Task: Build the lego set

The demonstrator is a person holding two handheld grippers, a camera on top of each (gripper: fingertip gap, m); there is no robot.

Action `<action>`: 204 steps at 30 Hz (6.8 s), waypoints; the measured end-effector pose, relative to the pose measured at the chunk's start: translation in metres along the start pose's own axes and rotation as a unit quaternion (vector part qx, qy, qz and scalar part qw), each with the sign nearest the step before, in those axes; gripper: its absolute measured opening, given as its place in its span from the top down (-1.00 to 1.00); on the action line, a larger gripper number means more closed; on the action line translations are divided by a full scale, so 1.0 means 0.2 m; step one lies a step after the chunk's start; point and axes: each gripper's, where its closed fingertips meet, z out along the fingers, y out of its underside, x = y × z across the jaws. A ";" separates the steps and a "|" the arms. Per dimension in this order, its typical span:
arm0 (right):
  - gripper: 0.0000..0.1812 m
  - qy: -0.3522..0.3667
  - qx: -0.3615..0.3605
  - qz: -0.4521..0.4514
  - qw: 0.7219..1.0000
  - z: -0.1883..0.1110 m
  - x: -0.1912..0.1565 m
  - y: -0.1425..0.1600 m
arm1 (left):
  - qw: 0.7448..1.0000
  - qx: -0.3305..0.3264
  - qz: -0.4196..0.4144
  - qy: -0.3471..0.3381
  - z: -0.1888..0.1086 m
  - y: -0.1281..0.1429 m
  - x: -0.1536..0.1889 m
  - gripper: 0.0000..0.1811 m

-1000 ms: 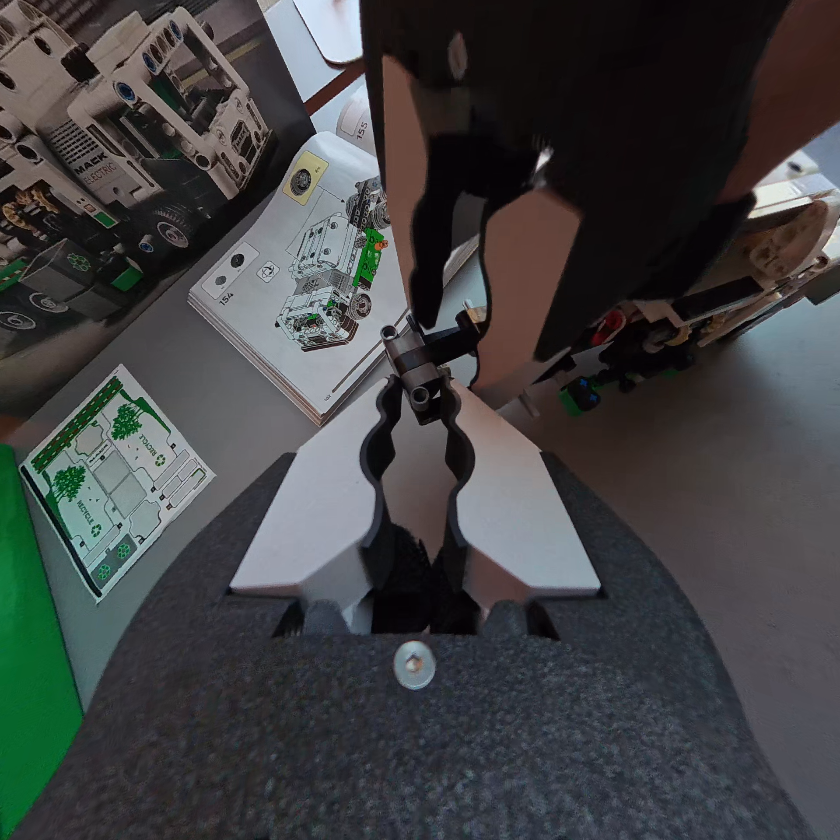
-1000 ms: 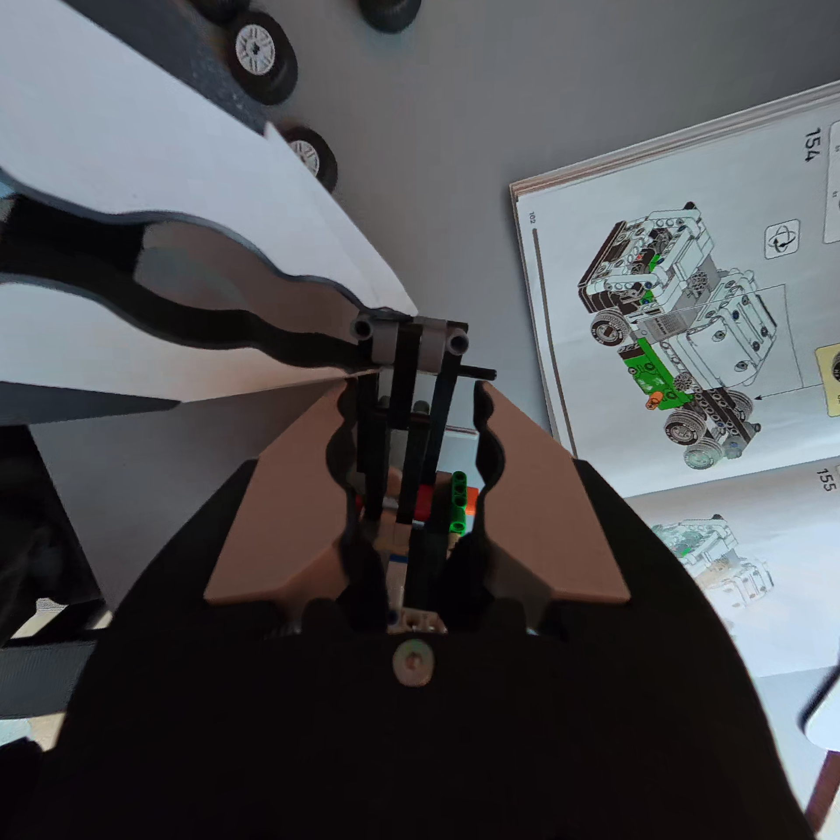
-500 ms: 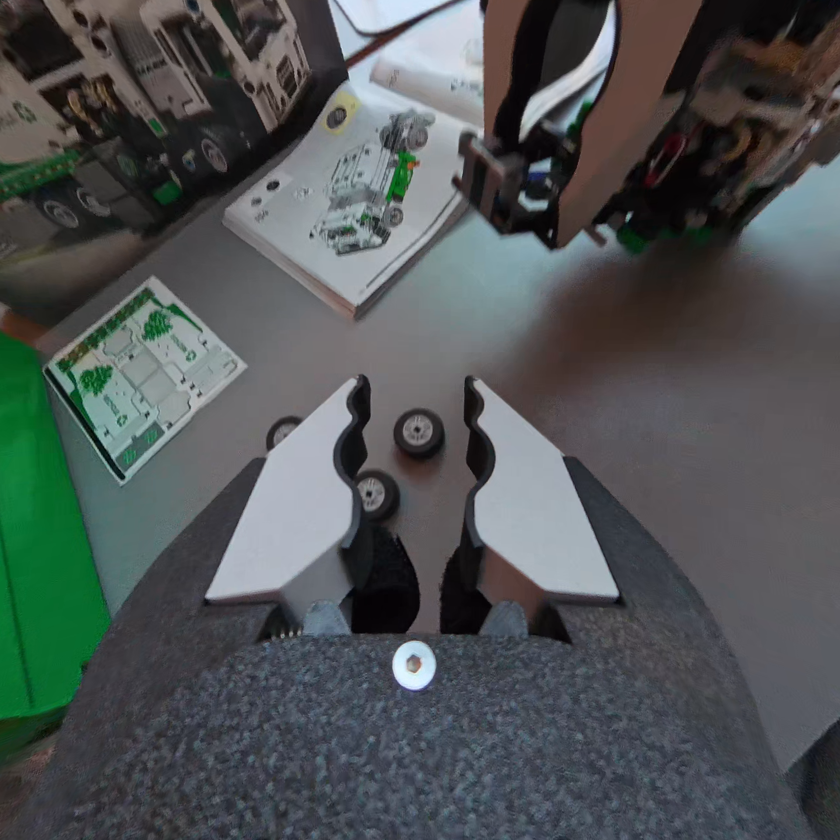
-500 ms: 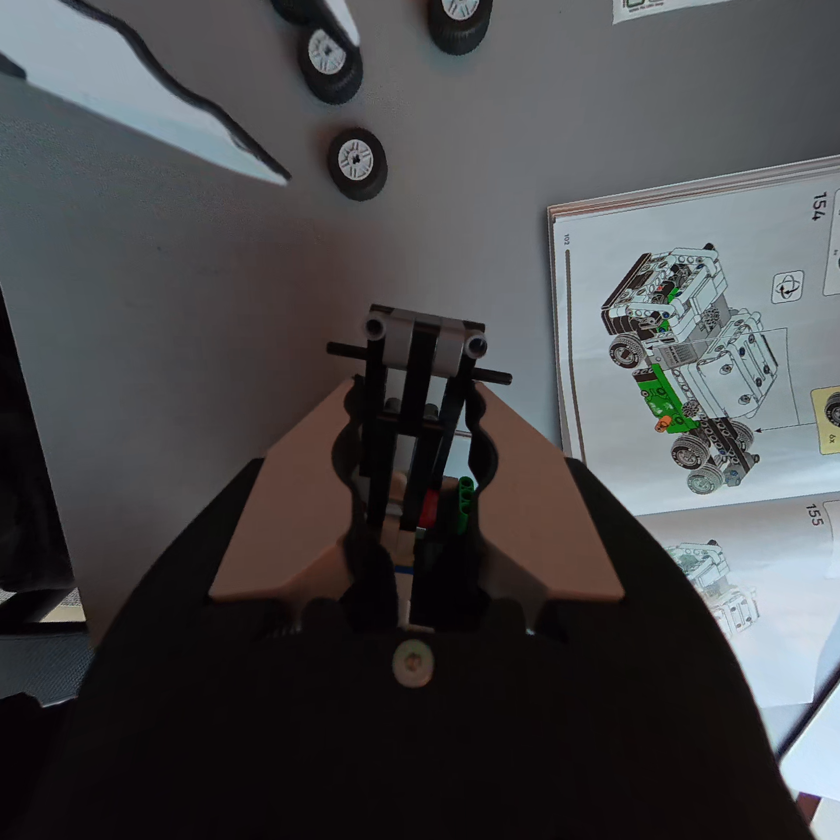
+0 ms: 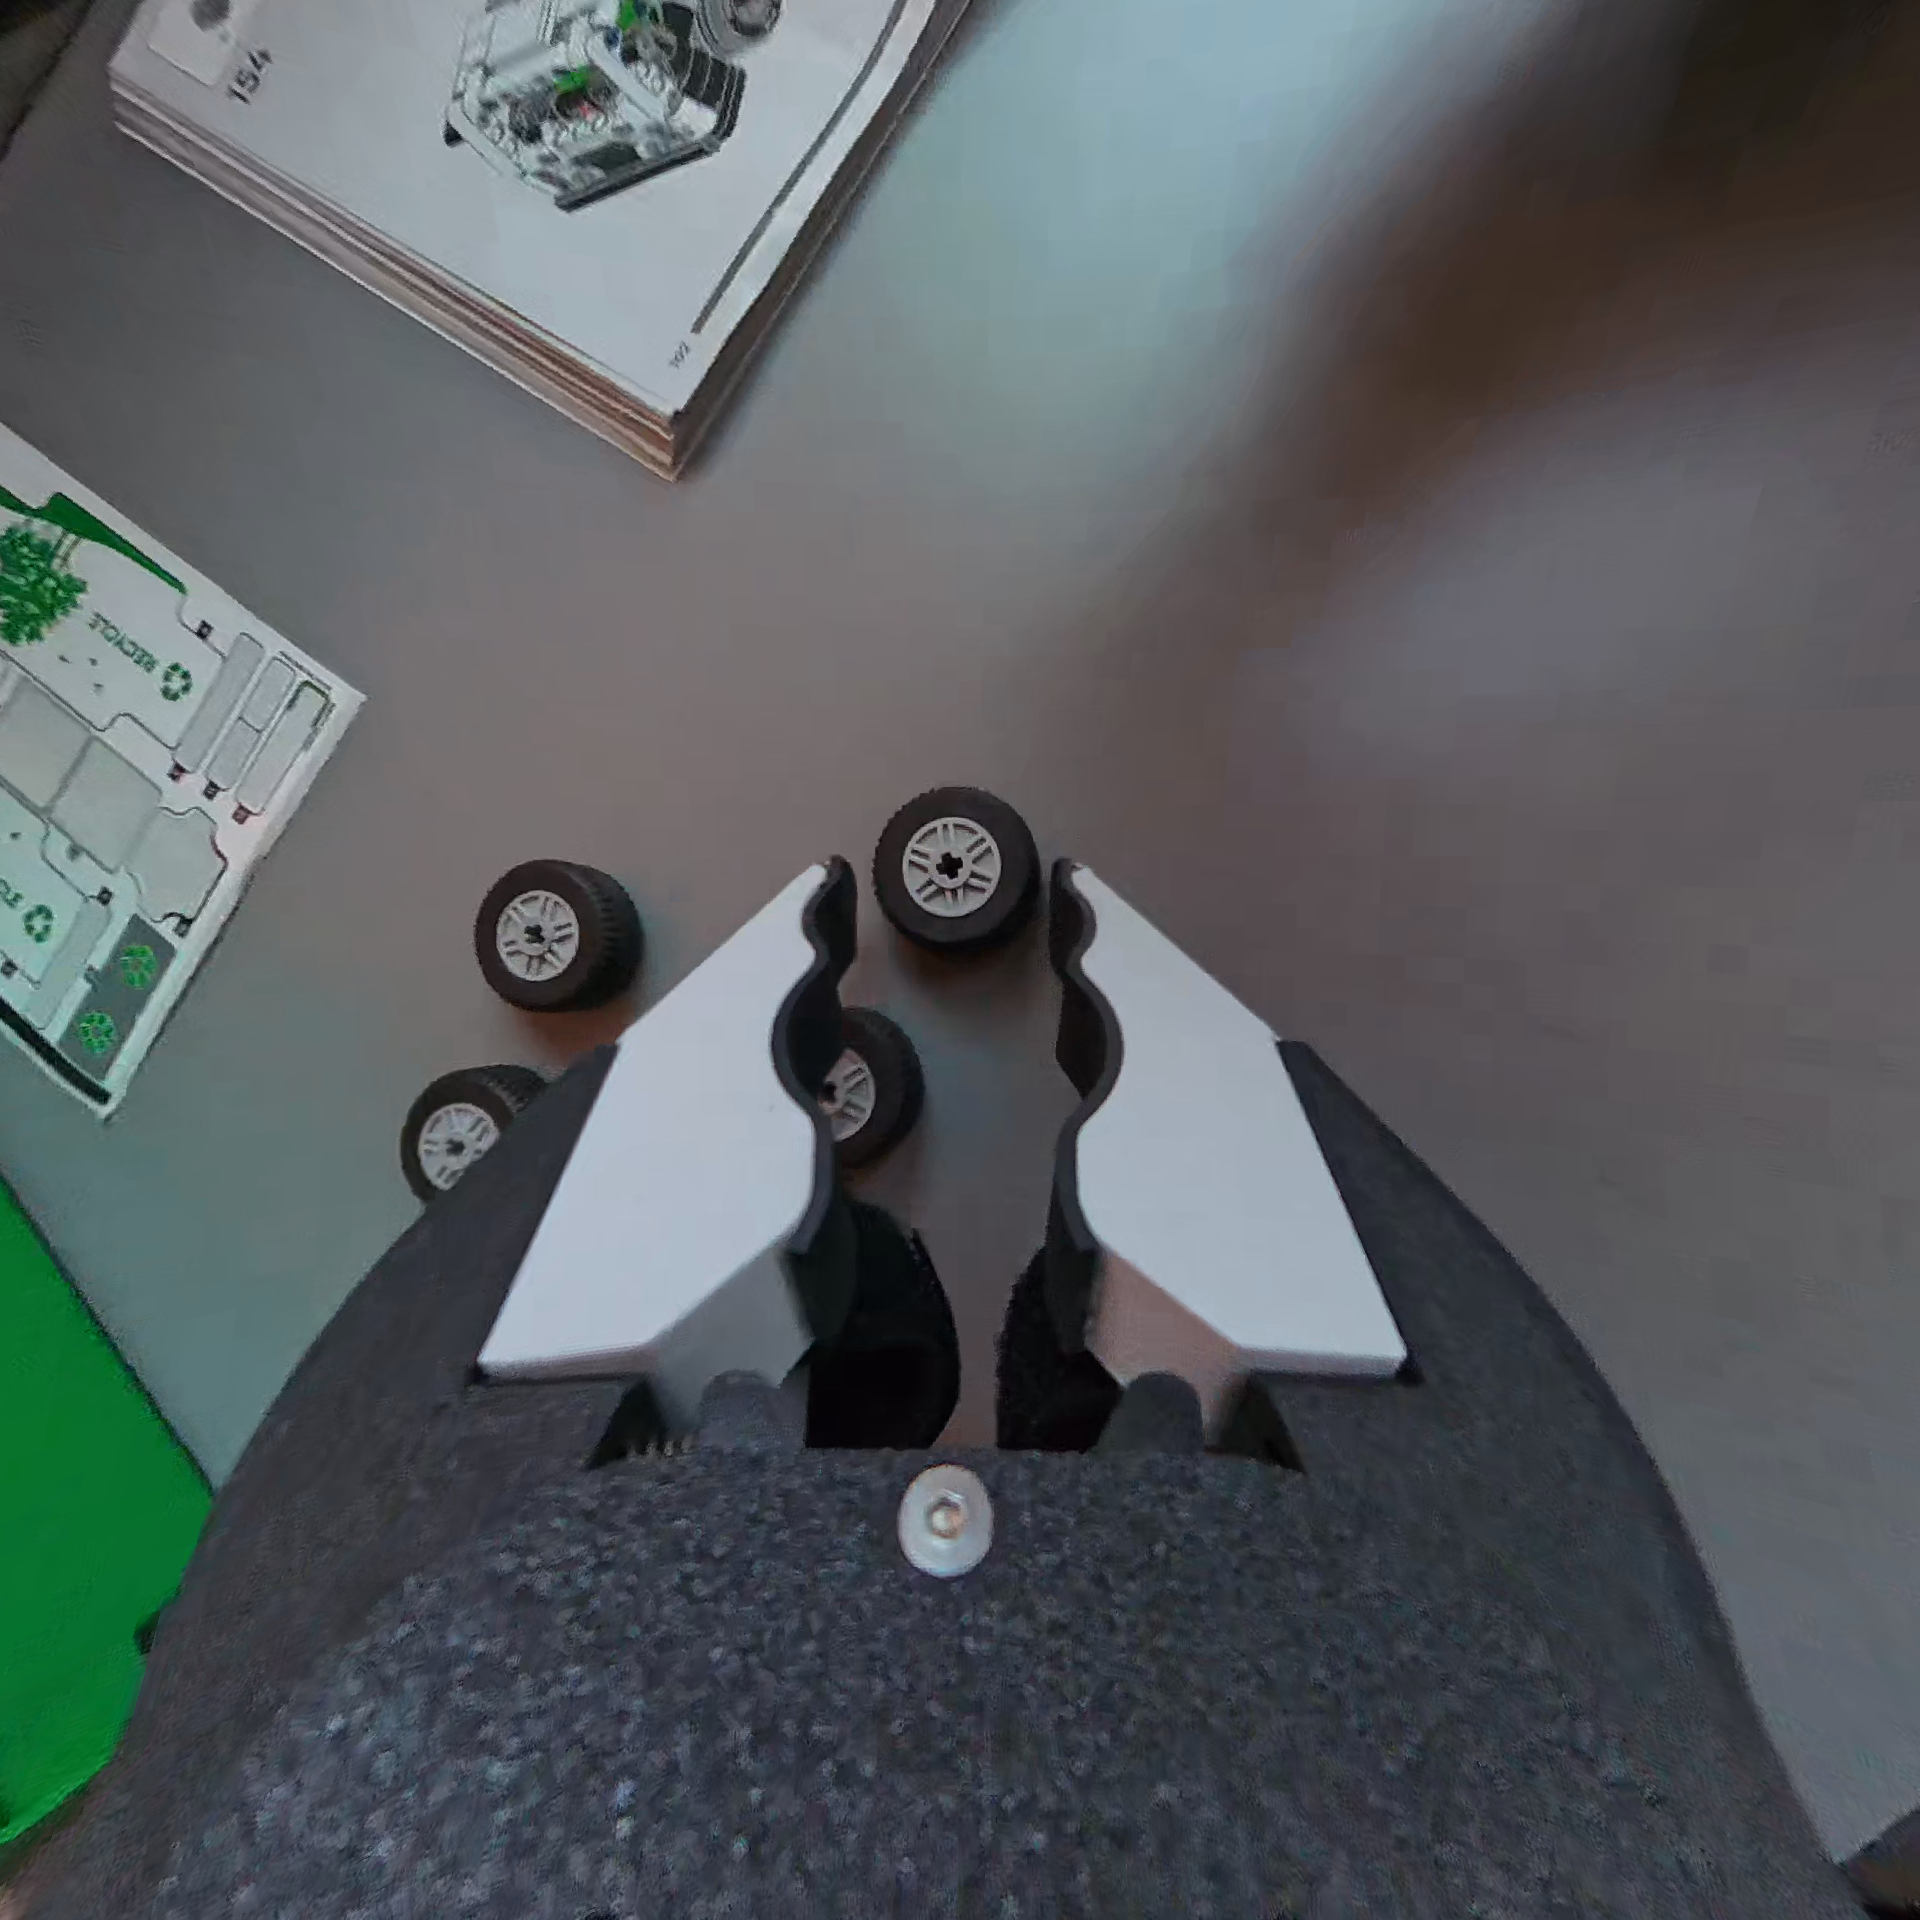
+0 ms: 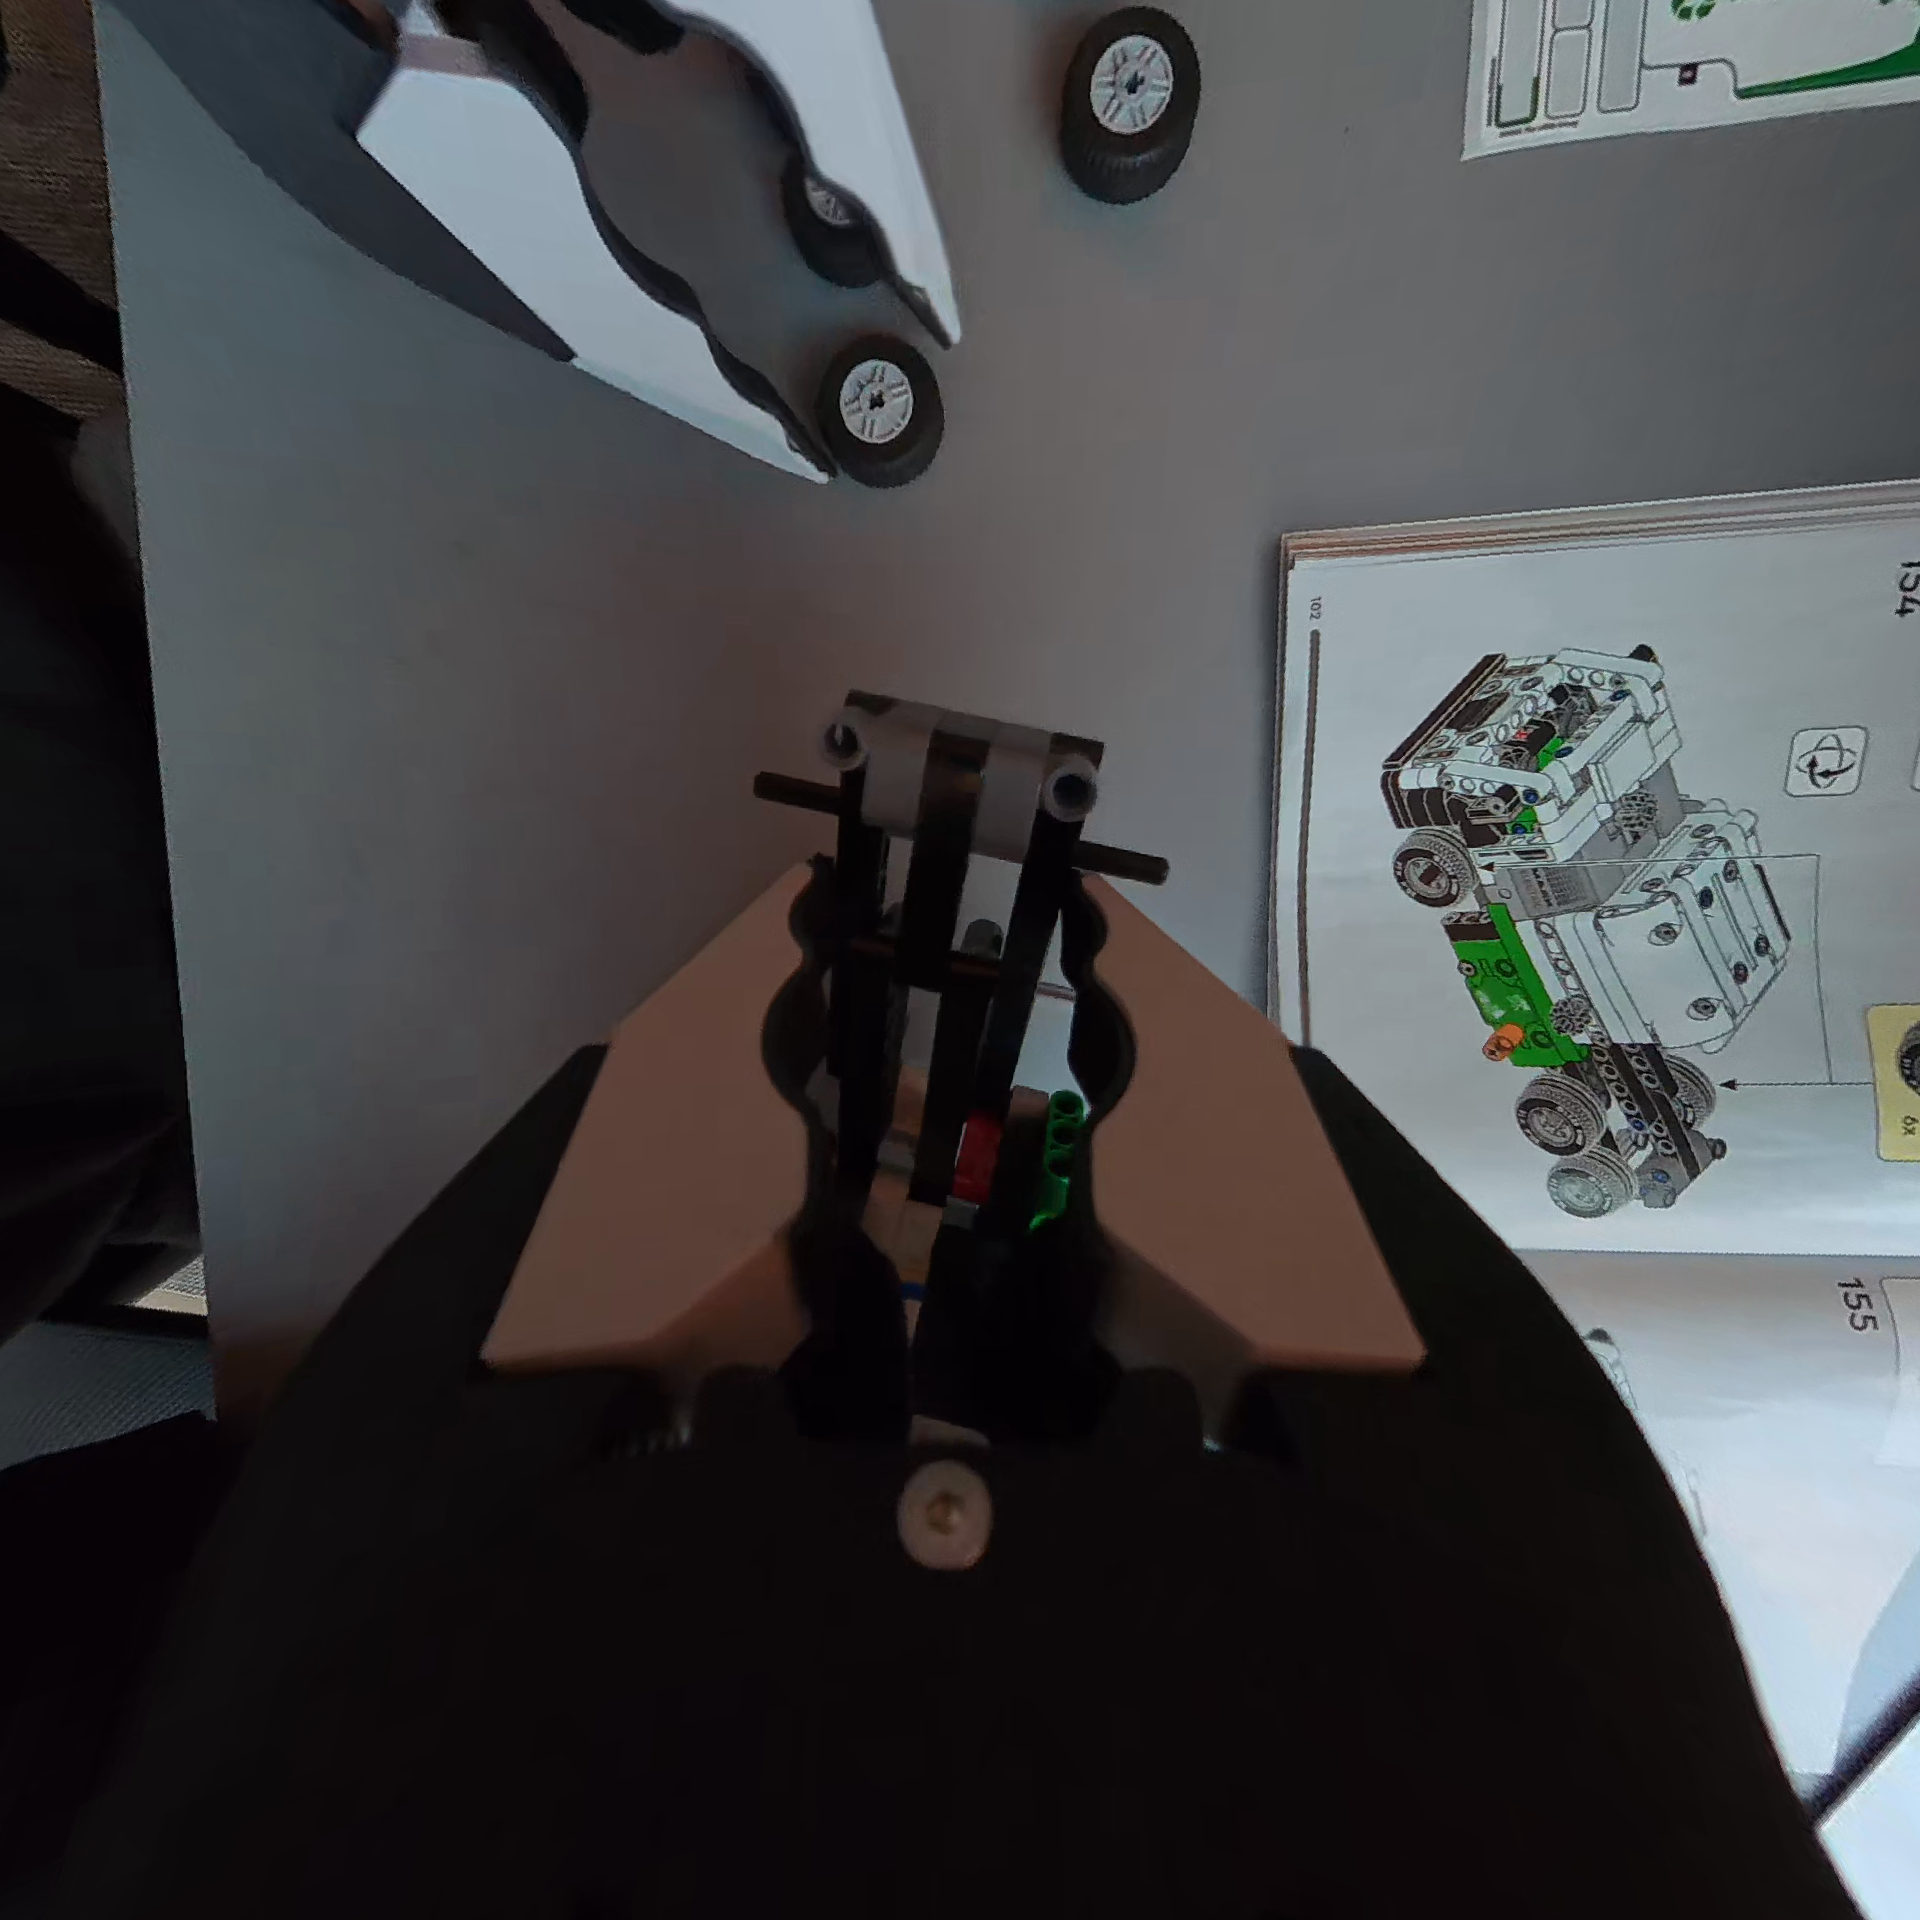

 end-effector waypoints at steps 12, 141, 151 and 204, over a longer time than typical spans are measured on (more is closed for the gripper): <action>0.55 -0.100 -0.006 0.002 0.995 0.08 0.02 -0.01 | 0.905 0.254 0.259 -0.222 -0.22 -0.40 0.13 0.66; 0.55 -0.108 -0.003 0.121 0.987 0.02 0.22 0.09 | 0.814 0.212 0.305 -0.446 0.02 -0.72 0.04 0.66; 0.50 -0.121 0.040 0.098 0.987 -0.02 0.23 0.08 | 0.820 0.204 0.292 -0.448 0.02 -0.73 0.01 0.66; 0.02 -0.154 -0.023 0.153 0.976 0.07 0.21 0.11 | 0.854 0.149 0.276 -0.414 0.17 -0.68 0.00 0.66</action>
